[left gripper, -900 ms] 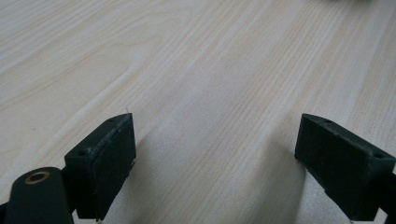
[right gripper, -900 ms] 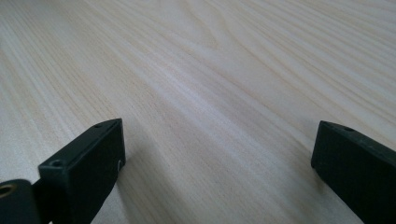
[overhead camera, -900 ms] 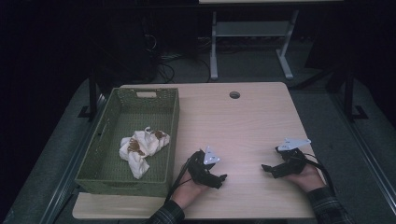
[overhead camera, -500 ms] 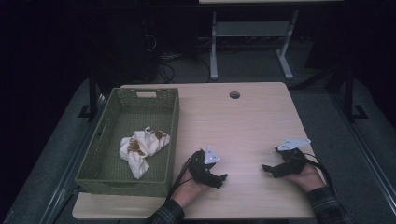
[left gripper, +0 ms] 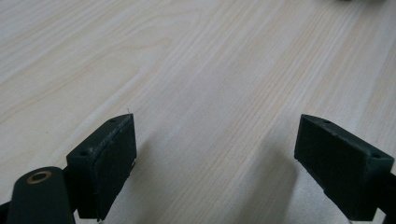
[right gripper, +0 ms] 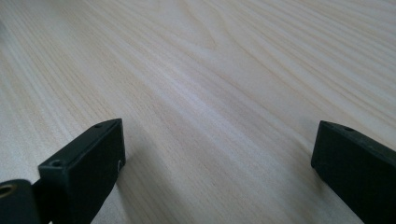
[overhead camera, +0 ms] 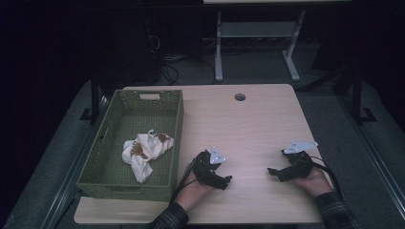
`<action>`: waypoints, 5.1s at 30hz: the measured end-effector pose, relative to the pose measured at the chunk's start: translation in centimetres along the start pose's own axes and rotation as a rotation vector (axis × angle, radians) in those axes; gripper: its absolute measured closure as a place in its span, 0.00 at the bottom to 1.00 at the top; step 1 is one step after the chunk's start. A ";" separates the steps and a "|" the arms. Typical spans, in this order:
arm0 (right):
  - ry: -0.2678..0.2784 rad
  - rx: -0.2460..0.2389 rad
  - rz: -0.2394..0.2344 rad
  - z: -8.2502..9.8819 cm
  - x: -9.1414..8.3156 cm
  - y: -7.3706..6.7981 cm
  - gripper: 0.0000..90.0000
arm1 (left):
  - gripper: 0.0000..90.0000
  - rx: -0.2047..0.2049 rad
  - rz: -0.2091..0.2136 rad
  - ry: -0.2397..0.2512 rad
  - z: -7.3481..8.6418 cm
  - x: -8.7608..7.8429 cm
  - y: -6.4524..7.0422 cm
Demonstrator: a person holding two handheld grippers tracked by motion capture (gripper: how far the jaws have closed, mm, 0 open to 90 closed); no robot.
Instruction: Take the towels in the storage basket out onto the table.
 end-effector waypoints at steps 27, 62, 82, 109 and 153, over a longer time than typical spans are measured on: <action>0.001 0.002 0.002 0.0 0.0 0.0 0.03 | 0.14 -0.037 -0.032 0.015 -2.3 -2.9 -1.0; 0.000 -0.002 0.000 0.0 0.0 0.0 0.03 | 0.14 -0.007 0.032 0.055 -5.5 -6.1 -2.6; -0.001 -0.004 0.002 0.0 0.0 0.1 0.03 | 0.14 -0.005 0.065 0.077 -6.7 -8.8 -5.1; -0.003 -0.007 0.001 0.0 0.0 0.1 0.03 | 0.16 -0.037 0.037 0.100 -4.6 -12.5 -8.5; -0.003 -0.008 0.001 0.0 0.0 0.1 0.03 | 0.16 -0.144 -0.132 0.057 2.4 -18.1 -15.8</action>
Point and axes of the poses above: each handheld gripper's, and its own axes: x roughly forward along the jaws, z roughly out of its underside, y roughly to its right, the point moved 5 cm from there along x, roughly forward along the jaws, and after that the axes turned 8 degrees about x, right-handed, at the moved point
